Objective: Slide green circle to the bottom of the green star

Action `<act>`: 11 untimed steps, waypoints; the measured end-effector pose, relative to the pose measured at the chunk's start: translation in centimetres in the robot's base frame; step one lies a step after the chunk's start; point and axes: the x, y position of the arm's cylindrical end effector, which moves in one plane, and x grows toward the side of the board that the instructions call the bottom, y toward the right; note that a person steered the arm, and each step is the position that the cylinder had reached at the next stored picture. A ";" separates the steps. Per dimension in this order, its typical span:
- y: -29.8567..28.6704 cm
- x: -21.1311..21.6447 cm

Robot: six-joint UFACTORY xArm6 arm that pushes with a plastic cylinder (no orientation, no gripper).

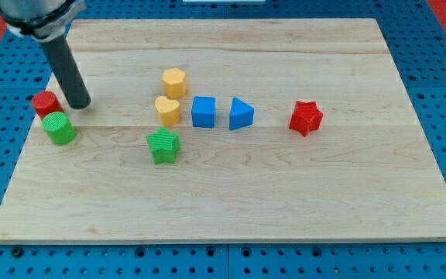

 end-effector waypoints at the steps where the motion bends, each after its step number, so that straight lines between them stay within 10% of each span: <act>1: -0.1 2.7; 11: -5.9 9.7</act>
